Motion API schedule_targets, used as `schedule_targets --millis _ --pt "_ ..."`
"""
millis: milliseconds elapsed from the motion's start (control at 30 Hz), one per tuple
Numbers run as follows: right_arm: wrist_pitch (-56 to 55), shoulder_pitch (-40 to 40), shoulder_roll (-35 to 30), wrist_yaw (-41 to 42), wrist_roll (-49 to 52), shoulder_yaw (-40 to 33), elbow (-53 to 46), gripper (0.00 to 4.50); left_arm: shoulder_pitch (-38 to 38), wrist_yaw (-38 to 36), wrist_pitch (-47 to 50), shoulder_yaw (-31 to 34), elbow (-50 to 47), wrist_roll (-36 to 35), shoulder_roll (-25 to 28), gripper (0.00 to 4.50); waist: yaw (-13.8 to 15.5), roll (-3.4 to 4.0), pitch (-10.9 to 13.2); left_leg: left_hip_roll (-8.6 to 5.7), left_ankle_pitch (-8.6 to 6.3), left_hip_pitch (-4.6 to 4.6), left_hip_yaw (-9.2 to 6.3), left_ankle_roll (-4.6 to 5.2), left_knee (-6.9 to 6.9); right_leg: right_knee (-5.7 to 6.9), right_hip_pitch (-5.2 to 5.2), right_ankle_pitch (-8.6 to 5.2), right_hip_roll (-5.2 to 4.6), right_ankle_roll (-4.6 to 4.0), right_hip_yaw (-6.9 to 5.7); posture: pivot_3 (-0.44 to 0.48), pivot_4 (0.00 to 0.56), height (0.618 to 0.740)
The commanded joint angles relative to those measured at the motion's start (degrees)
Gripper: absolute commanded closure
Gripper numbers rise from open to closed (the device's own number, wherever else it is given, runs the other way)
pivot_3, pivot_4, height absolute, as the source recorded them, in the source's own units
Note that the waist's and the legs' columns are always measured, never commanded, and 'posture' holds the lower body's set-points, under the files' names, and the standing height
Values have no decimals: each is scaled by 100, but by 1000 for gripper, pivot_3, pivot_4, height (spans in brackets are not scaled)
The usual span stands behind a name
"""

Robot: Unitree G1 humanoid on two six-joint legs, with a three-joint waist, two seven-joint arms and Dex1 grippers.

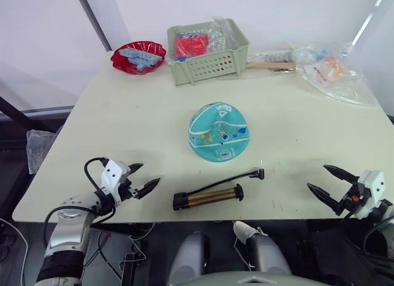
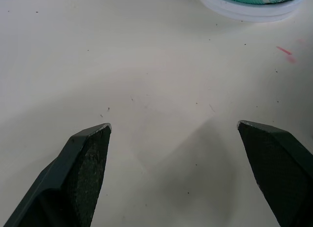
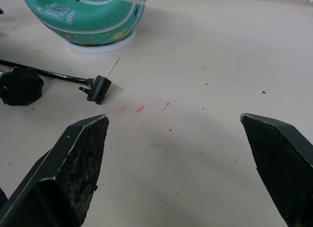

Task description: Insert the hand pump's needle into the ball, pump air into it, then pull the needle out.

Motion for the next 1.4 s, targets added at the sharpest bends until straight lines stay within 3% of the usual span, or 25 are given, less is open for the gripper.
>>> schedule_targets --millis 33,567,933,1133,1400 --pt "-144 32 -168 78 16 -211 89 0 -154 14 21 -20 -139 -36 2 113 0 0 0 0 0 0 0 0 0 0 0 0 0 0 0 0 150 737" --pt "-189 157 -292 16 78 -326 13 0 -133 374 778 -190 -1196 -82 -207 113 -2 -8 2 3 0 -2 9 0 0 1 -8 3 8 5 12 0 150 737" --pt "-101 215 -459 898 521 -246 -225 0 -112 -457 1154 -425 -1829 -303 228 113 5 -8 3 3 0 -4 9 0 0 1 -9 3 9 5 12 0 150 737" --pt "243 372 -676 1505 890 -215 -638 0 -594 -1095 1792 -1034 -2367 -365 672 113 6 -11 5 2 0 -6 8 0 1 1 -9 3 9 5 11 0 150 737" --pt "394 378 -634 1621 1026 -223 -1069 0 -1267 -1029 1992 -1829 -2213 31 372 113 8 -12 6 1 0 -6 8 0 1 1 -10 3 16 5 12 0 150 737"
